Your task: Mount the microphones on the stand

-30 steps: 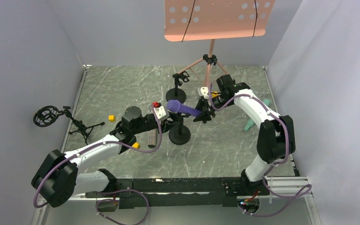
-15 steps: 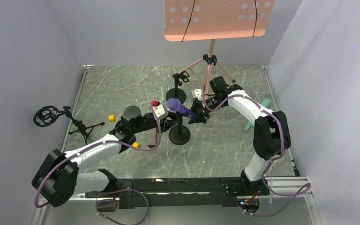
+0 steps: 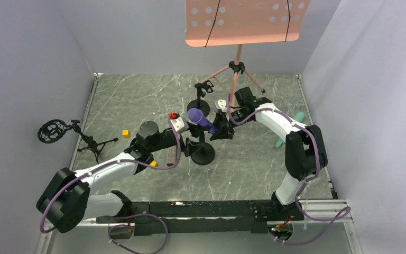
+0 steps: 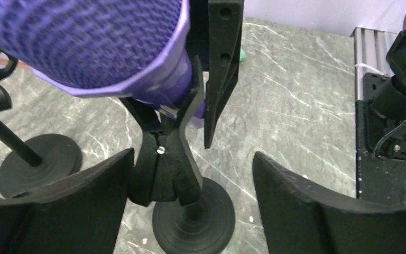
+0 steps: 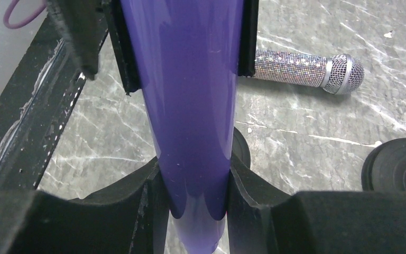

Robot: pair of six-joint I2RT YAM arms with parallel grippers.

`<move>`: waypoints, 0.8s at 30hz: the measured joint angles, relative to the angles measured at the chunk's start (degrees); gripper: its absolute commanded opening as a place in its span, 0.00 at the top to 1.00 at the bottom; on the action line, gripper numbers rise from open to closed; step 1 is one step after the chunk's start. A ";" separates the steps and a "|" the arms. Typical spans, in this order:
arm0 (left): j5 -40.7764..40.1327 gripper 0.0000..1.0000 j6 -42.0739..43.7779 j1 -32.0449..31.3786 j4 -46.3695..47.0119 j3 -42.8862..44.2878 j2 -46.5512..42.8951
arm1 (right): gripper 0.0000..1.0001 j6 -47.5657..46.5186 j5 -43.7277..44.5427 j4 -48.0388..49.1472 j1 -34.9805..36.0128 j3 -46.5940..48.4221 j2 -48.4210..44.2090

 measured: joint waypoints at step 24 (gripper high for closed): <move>-4.31 0.01 -2.51 -0.11 -0.94 -16.11 -20.02 | 0.00 10.64 6.86 2.78 -3.76 -2.89 -9.55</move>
